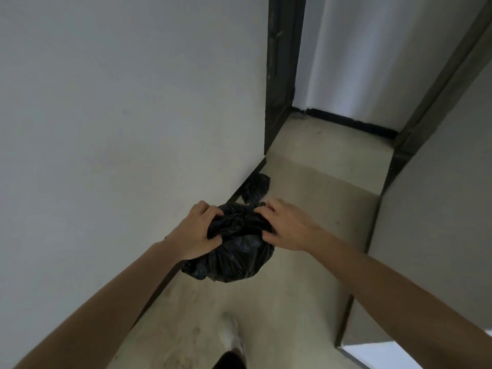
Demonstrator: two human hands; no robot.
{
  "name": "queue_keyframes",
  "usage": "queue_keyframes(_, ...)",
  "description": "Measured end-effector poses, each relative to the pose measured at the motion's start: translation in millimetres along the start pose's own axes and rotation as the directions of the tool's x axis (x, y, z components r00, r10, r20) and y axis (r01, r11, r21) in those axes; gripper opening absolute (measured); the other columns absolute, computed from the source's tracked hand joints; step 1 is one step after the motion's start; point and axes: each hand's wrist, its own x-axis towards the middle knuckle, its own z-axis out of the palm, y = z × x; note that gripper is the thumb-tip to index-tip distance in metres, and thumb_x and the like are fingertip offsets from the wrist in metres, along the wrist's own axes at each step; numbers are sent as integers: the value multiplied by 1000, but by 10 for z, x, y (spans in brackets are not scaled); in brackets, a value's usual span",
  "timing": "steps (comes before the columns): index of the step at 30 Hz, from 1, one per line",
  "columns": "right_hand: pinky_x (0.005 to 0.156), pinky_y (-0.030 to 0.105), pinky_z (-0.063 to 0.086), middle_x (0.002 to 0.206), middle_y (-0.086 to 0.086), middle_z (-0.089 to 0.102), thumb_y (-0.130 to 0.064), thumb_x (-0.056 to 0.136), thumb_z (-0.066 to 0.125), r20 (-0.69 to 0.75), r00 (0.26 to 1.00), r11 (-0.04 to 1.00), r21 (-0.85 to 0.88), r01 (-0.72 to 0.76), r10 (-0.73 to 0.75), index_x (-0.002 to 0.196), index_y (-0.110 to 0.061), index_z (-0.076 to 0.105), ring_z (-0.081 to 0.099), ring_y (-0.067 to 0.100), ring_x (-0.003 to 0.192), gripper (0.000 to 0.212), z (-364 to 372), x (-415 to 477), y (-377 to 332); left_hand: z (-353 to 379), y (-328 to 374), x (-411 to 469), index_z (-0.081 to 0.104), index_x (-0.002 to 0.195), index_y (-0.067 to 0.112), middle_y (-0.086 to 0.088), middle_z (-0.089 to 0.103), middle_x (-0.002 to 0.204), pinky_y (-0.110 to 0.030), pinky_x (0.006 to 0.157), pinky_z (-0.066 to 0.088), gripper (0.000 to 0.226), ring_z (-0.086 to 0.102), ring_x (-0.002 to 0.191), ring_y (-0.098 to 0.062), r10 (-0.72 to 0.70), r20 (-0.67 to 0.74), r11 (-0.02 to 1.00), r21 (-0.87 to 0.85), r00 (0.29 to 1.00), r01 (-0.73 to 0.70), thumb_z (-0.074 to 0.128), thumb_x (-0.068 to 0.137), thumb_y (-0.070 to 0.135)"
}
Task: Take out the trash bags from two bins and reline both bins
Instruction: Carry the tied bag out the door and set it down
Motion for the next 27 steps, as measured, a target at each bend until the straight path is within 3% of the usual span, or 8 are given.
queue_keyframes(6, 69, 38, 53, 107, 10, 51, -39, 84, 64, 94, 995, 999, 18, -43, 41, 132, -13, 55, 57, 28, 87, 56, 567, 1431, 918, 255, -1114, 1449, 53, 119, 16, -3, 44, 111, -32, 89, 41, 46, 42, 106, -21, 27, 32, 999, -39, 999, -26, 66, 77, 27)
queue_keyframes(17, 75, 43, 51, 119, 15, 51, -34, 92, 60, 236, 918, 938, 66, -341, 318, 140, -17, 49, 55, 33, 97, 52, 1581, 3314, 2265, 787, -2543, 3781, 55, 122, 8, -17, 49, 111, -46, 84, 47, 48, 46, 105, -35, -73, 254, 997, -9, 965, 78, 71, 78, 18)
queue_keyframes(22, 63, 40, 50, 105, 18, 54, -29, 88, 64, 317, 877, 909, 89, -407, 361, 132, -15, 55, 57, 34, 83, 47, 2517, 3758, 2908, 1596, -3059, 4425, 60, 115, 8, -17, 56, 102, -45, 75, 49, 47, 54, 95, -39, -127, 280, 990, 87, 952, 106, 76, 73, 22)
queue_keyframes(27, 68, 41, 48, 106, 16, 53, -26, 89, 64, 386, 849, 893, 118, -435, 362, 134, -17, 53, 56, 34, 89, 47, 3991, 4098, 3558, 2956, -3689, 4815, 60, 115, 7, -18, 57, 105, -46, 80, 47, 44, 54, 100, -39, -292, 325, 956, 132, 900, 263, 72, 75, 20)
